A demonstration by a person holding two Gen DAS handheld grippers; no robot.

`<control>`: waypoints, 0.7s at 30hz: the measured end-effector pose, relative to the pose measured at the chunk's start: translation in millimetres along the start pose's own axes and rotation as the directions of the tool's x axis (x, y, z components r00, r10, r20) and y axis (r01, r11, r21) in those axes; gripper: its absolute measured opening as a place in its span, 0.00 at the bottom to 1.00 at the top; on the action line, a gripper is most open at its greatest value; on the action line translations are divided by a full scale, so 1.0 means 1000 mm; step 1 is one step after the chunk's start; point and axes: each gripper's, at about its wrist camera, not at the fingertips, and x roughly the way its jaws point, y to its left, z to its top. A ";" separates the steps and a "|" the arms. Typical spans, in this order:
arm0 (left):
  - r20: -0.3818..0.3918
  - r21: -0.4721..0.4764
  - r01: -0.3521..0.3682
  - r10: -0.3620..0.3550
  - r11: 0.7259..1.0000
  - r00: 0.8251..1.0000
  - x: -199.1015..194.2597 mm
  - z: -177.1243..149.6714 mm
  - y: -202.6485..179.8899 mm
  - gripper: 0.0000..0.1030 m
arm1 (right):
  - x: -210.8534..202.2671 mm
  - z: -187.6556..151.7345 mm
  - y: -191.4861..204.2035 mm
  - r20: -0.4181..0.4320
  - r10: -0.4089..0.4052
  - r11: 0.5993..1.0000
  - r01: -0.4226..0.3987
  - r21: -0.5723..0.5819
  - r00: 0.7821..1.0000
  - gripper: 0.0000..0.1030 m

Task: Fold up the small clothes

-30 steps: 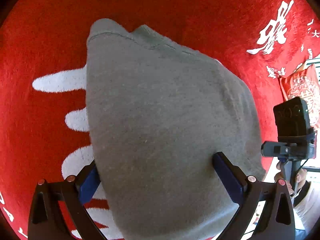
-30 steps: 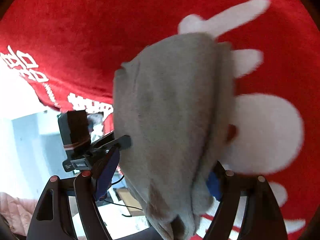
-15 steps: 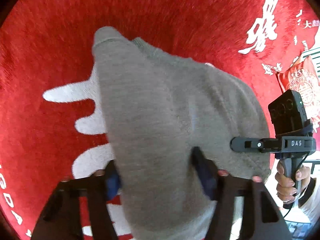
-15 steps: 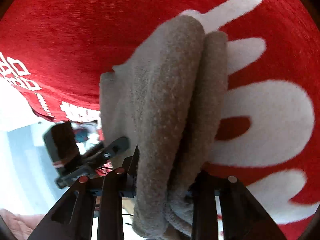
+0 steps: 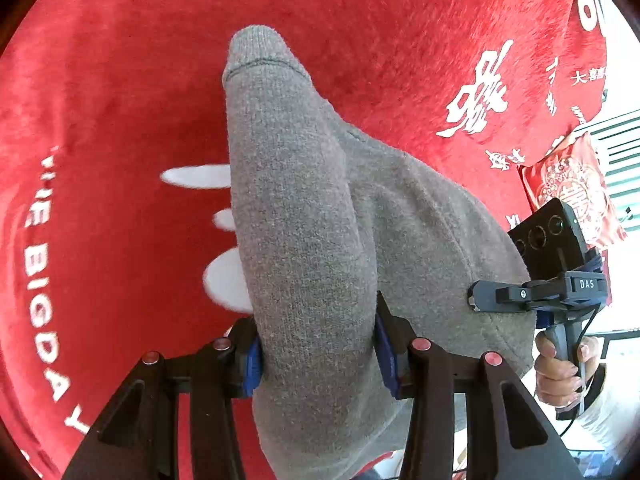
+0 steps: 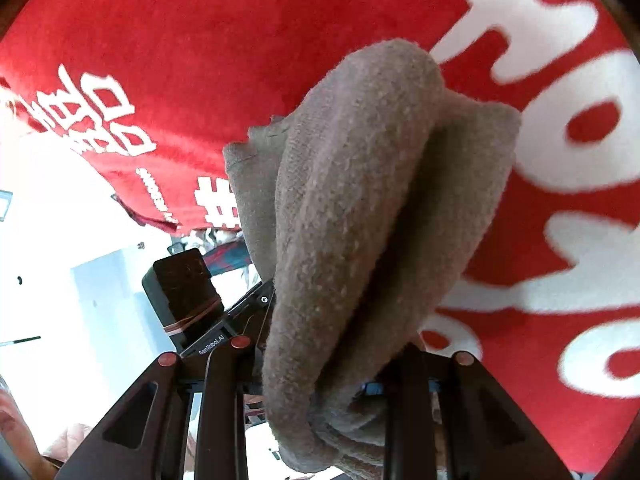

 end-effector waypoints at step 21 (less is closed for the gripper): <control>0.051 -0.162 -0.221 0.232 0.962 0.971 -0.052 -0.102 0.113 0.47 | 0.073 -0.049 0.025 0.107 -0.529 0.829 0.540 -0.143 0.842 0.55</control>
